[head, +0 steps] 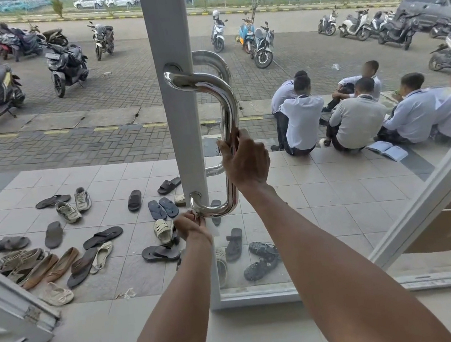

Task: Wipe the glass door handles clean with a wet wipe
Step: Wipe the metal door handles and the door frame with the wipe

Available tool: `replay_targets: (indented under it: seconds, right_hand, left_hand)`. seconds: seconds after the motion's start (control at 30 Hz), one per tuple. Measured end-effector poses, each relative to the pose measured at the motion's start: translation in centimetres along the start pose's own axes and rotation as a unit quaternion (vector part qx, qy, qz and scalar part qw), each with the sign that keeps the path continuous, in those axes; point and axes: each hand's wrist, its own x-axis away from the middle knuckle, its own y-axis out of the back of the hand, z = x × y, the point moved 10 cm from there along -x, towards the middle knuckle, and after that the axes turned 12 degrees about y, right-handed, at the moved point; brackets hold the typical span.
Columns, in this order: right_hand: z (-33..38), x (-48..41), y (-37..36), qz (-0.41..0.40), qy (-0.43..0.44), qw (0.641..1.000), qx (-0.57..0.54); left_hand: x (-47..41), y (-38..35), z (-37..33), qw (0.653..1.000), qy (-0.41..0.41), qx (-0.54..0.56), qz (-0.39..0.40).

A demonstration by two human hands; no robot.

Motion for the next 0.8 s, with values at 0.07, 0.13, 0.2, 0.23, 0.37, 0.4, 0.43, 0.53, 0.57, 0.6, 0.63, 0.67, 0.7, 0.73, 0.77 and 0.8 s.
replay_targets:
  seconds: [0.07, 0.13, 0.2, 0.23, 0.37, 0.4, 0.43, 0.53, 0.57, 0.6, 0.63, 0.67, 0.7, 0.73, 0.77, 0.8]
  right_hand:
    - [0.0, 0.0, 0.0, 0.001, 0.001, 1.000, 0.000]
    - [0.0, 0.0, 0.0, -0.001, 0.002, 1.000, 0.002]
    - [0.0, 0.0, 0.0, 0.000, 0.002, 1.000, 0.004]
    - [0.0, 0.0, 0.0, 0.002, 0.002, 1.000, 0.004]
    - [-0.1, -0.1, 0.0, 0.009, -0.001, 1.000, 0.004]
    - [-0.1, 0.0, 0.0, 0.011, -0.004, 1.000, 0.003]
    - [-0.1, 0.0, -0.1, 0.014, -0.006, 1.000, 0.003]
    - [-0.1, -0.1, -0.2, 0.018, -0.008, 1.000, 0.006]
    - [-0.1, -0.1, -0.2, 0.017, -0.008, 1.000, 0.007]
    - [-0.1, -0.1, -0.1, 0.015, -0.009, 1.000, 0.007]
    - [-0.2, -0.1, -0.1, 0.011, -0.010, 1.000, 0.005]
    - [-0.1, 0.0, 0.0, 0.007, -0.010, 1.000, 0.005]
    - [0.0, 0.0, 0.0, 0.004, -0.009, 1.000, 0.005]
    - [0.0, 0.0, 0.1, 0.004, -0.008, 1.000, 0.006]
    - [0.1, 0.1, 0.1, 0.004, -0.009, 1.000, 0.005]
    - [0.1, 0.1, 0.0, 0.005, -0.010, 1.000, 0.003]
  left_hand:
    - [0.2, 0.1, 1.7, 0.999, 0.032, -0.019, 0.007]
    - [0.5, -0.2, 3.8, 0.997, 0.072, -0.029, 0.026]
    - [1.0, -0.8, 5.6, 0.993, 0.105, -0.022, 0.051]
    - [1.4, -1.2, 6.2, 0.992, 0.114, -0.022, 0.057]
    - [1.3, -1.0, 5.0, 0.996, 0.073, -0.028, 0.043]
    - [1.0, -0.5, 3.9, 0.998, 0.051, -0.026, 0.027]
    - [1.0, -0.1, 2.6, 0.999, 0.027, -0.020, 0.013]
    - [0.6, 0.3, -0.8, 1.000, -0.014, 0.025, -0.004]
    - [0.6, 0.1, -1.5, 0.999, -0.017, 0.028, -0.006]
    - [0.7, -0.1, -1.9, 1.000, -0.016, 0.018, -0.008]
    - [0.6, -0.3, -1.9, 1.000, -0.017, -0.005, -0.010]
    - [0.5, -0.4, -1.7, 0.999, -0.021, -0.044, -0.016]
    - [0.7, -0.7, -1.3, 0.995, -0.027, -0.091, -0.011]
    - [1.4, -0.9, -1.0, 0.989, -0.052, -0.139, -0.016]
    - [2.0, -0.9, -0.6, 0.977, -0.077, -0.199, -0.019]
    - [3.1, -1.2, -0.7, 0.947, -0.120, -0.295, -0.031]
